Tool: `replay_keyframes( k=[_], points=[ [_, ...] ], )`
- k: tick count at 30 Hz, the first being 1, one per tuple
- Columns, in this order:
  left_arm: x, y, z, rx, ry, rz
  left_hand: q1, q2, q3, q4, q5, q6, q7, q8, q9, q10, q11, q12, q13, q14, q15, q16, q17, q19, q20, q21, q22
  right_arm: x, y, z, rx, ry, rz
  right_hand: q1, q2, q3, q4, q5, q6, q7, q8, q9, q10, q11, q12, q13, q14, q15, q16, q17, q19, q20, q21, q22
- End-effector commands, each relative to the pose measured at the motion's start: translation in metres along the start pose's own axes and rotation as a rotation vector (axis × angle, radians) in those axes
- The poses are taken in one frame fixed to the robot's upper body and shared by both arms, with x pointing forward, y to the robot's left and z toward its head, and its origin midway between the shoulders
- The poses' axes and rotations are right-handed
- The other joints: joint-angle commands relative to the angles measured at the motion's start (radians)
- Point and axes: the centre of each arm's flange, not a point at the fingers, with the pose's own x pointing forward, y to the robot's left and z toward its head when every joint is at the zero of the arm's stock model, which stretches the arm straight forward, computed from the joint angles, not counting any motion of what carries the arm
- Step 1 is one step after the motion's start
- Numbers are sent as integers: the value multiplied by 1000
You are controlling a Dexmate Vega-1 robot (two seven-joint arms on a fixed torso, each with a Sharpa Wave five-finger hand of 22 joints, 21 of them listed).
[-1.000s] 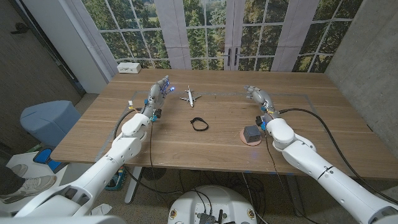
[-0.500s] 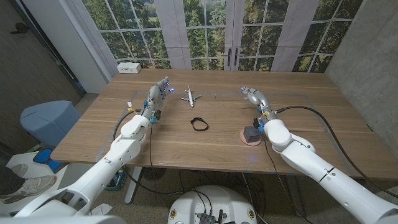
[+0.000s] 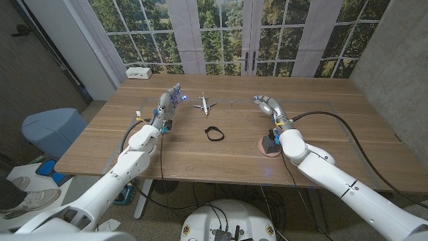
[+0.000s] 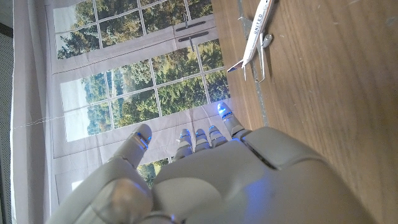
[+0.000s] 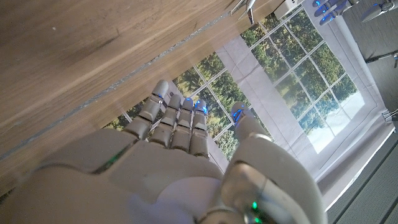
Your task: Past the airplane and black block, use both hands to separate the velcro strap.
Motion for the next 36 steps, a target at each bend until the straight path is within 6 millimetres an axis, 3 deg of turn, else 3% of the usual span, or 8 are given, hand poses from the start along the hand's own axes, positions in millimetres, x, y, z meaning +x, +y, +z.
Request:
replay_keyframes(
  k=[1,3,7,14,24,36],
  points=[
    [-2,2,1,-2,-5,-4,-8,42,5,-7,4,7,3,1,2,4,1,5,1,2,1,3,1,3,5,-3,6,-4,13,14,-143,-32,11,18,-17,-9,-5,8,18,11,6,5,20,2,10,6,6,-18,10,8,18,-42,-2,2],
    [-2,2,1,-2,-6,-4,-9,43,5,-8,4,7,3,1,2,4,0,5,1,2,1,3,1,3,4,-4,6,-4,15,17,-171,-38,7,13,-36,-23,-3,1,21,12,6,6,23,4,11,7,2,-17,10,8,19,-42,-5,1],
    [-3,1,1,-3,-6,-4,-9,43,6,-8,4,7,3,0,2,5,-1,5,1,2,1,3,1,4,4,-6,6,-8,22,22,-248,-46,-17,10,-68,-46,-5,-12,33,22,7,6,34,7,15,10,1,-9,11,7,19,-9,-12,0],
    [-6,0,2,0,-7,-4,-10,43,6,-9,4,7,3,-1,2,6,-1,4,2,3,0,2,1,6,2,-9,6,-15,30,27,-341,-67,-47,41,-107,-62,-16,-28,46,-1,9,6,52,-20,20,14,-4,-29,10,4,21,42,-22,1],
    [-9,-3,3,0,-12,-2,-12,44,7,-10,4,8,4,-2,2,6,-1,3,2,3,1,1,1,8,2,-14,6,-21,41,31,-392,-97,-16,97,-130,-59,-22,-41,72,-16,18,6,75,-29,28,19,-1,-38,12,1,30,48,-29,1],
    [-11,-3,3,0,-15,-3,-14,44,7,-11,4,9,4,-2,2,8,0,3,2,4,0,0,2,10,2,-20,6,-23,55,34,-415,-113,54,112,-116,-59,-9,-40,72,-20,16,7,73,-30,29,25,-5,-43,15,4,29,44,-34,2]
  ],
)
